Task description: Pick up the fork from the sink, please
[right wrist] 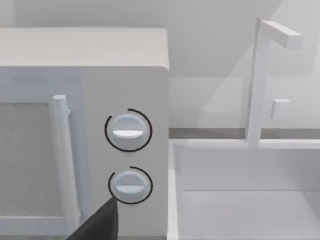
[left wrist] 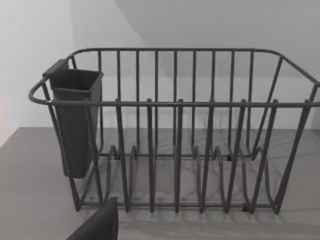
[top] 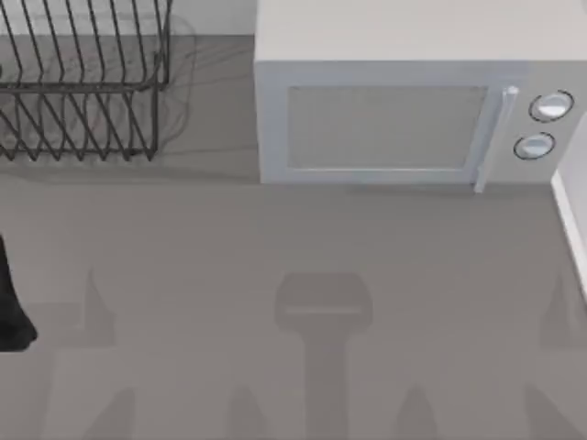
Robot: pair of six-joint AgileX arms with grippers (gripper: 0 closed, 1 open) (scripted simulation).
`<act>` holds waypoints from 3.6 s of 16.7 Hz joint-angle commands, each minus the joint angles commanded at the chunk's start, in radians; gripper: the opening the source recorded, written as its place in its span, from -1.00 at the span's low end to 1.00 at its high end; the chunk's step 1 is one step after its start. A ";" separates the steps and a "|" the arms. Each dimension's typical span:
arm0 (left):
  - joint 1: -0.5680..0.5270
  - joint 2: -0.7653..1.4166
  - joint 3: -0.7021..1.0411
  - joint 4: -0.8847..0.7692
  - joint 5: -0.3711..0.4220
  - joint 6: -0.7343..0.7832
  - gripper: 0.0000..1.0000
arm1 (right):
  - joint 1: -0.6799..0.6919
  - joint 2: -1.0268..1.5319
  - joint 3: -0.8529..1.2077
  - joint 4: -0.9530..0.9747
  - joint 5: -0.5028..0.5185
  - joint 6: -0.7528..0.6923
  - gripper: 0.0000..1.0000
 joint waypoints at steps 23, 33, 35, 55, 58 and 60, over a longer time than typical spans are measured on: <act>0.000 0.000 0.000 0.000 0.000 0.000 1.00 | 0.000 0.000 0.000 0.000 0.000 0.000 1.00; 0.000 0.000 0.000 0.000 0.000 0.000 1.00 | -0.064 0.455 0.404 -0.255 0.001 -0.060 1.00; 0.000 0.000 0.000 0.000 0.000 0.000 1.00 | -0.090 0.649 0.566 -0.356 0.001 -0.084 1.00; 0.000 0.000 0.000 0.000 0.000 0.000 1.00 | -0.296 2.295 1.899 -1.173 0.004 -0.275 1.00; 0.000 0.000 0.000 0.000 0.000 0.000 1.00 | -0.296 2.297 1.900 -1.174 0.004 -0.275 1.00; 0.000 0.000 0.000 0.000 0.000 0.000 1.00 | -0.290 2.295 1.897 -1.172 0.004 -0.275 1.00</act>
